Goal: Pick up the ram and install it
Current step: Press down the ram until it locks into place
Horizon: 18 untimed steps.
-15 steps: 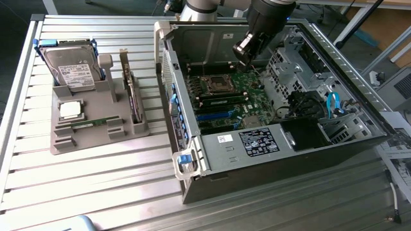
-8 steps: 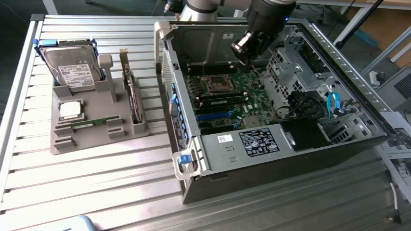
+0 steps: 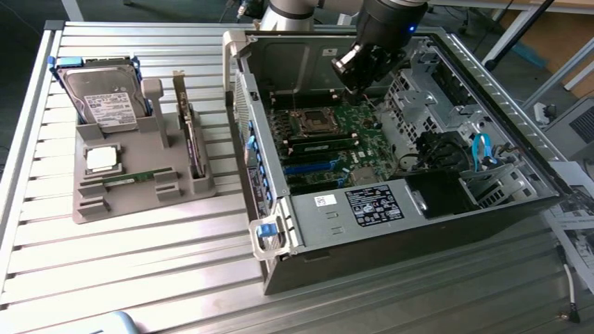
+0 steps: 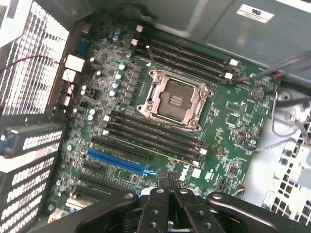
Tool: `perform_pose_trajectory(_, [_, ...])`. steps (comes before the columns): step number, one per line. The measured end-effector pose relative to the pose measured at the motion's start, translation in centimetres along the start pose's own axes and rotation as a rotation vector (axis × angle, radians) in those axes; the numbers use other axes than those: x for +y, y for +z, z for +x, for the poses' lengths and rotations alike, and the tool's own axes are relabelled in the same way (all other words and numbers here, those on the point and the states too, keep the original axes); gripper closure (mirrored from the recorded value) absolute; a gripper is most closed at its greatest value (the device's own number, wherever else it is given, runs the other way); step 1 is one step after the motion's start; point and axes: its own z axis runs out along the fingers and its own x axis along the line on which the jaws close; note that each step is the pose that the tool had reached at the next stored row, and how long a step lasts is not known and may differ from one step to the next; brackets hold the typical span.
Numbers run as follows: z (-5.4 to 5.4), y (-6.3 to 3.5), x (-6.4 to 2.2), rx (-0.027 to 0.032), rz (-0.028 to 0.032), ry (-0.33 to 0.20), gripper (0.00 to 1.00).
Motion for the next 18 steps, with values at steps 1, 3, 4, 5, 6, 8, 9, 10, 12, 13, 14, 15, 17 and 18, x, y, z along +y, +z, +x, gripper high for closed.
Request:
perform_pose_trajectory(1, [0.0,0.0,0.0,0.0,0.0002,0.017,0.89])
perform_pose_trajectory(3, [0.0,0.0,0.0,0.0001,0.0006,0.049,0.89])
perform_pose_trajectory(4, [0.0,0.0,0.0,0.0002,0.0008,0.064,0.89])
perform_pose_trajectory(5, [0.0,0.0,0.0,0.0002,0.001,0.077,0.89])
perform_pose_trajectory(6, [0.0,0.0,0.0,0.0002,0.0012,0.093,0.89])
perform_pose_trajectory(8, [0.0,0.0,0.0,0.0003,0.0015,0.119,0.89])
perform_pose_trajectory(9, [0.0,0.0,0.0,0.0004,0.0019,0.146,0.89])
perform_pose_trajectory(10, [0.0,0.0,0.0,0.0004,0.002,0.163,0.89])
perform_pose_trajectory(12, [0.0,0.0,0.0,0.0004,0.0022,0.172,0.89])
perform_pose_trajectory(13, [0.0,0.0,0.0,0.0004,0.0022,0.172,0.89])
perform_pose_trajectory(14, [0.0,0.0,0.0,0.0004,0.0022,0.173,0.89])
perform_pose_trajectory(15, [0.0,0.0,0.0,0.0004,0.0021,0.173,0.89])
perform_pose_trajectory(17, [0.01,0.0,0.0,0.0019,0.0019,0.173,0.89])
perform_pose_trajectory(18, [0.01,0.0,0.0,0.0037,0.0015,0.173,0.89])
